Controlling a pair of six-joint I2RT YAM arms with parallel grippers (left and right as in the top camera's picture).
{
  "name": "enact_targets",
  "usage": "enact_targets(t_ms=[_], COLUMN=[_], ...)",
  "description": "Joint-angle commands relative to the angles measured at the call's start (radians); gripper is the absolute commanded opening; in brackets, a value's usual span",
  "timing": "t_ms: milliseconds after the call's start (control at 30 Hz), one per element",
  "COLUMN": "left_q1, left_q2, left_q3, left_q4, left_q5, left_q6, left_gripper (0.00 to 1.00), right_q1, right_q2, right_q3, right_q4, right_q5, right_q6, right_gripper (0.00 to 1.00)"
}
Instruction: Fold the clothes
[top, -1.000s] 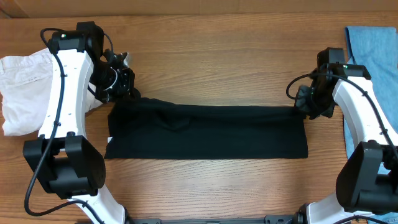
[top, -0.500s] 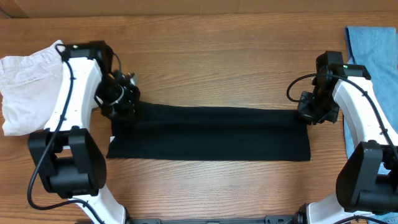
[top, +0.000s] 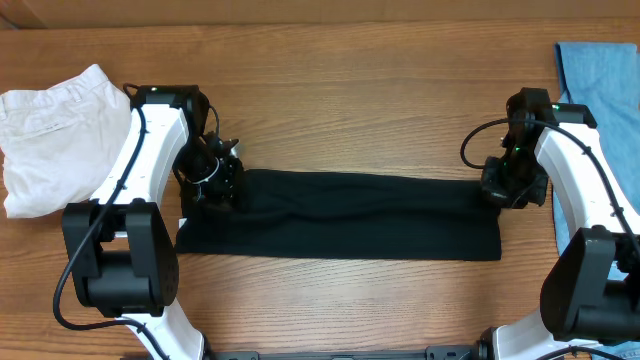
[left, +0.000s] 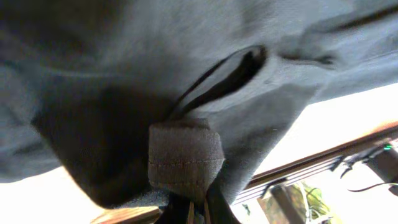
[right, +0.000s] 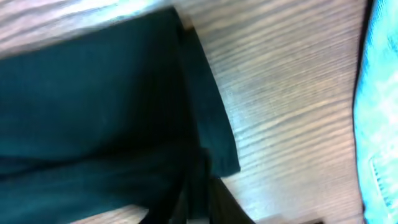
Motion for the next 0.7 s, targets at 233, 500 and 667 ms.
enact_targets(t_ms=[233,500,667], left_q1=[-0.002,-0.002,-0.006], left_q2=[-0.018,-0.018,-0.019], left_q3=[-0.012,-0.012,-0.012], left_q4=[-0.052,-0.034,0.082], left_q5=[-0.187,-0.17,-0.042], left_q6=[-0.085,-0.085,-0.068], left_gripper=[0.36,0.34,0.25], right_q1=[-0.005,-0.005,-0.005], right_q2=[-0.026,-0.026,-0.026], right_q3=[0.022,0.022,0.022], right_q4=[-0.019,-0.001,0.0], right_q5=[0.052,0.022,0.016], right_q6=[0.0,0.0,0.0], right_gripper=[0.25,0.26,0.26])
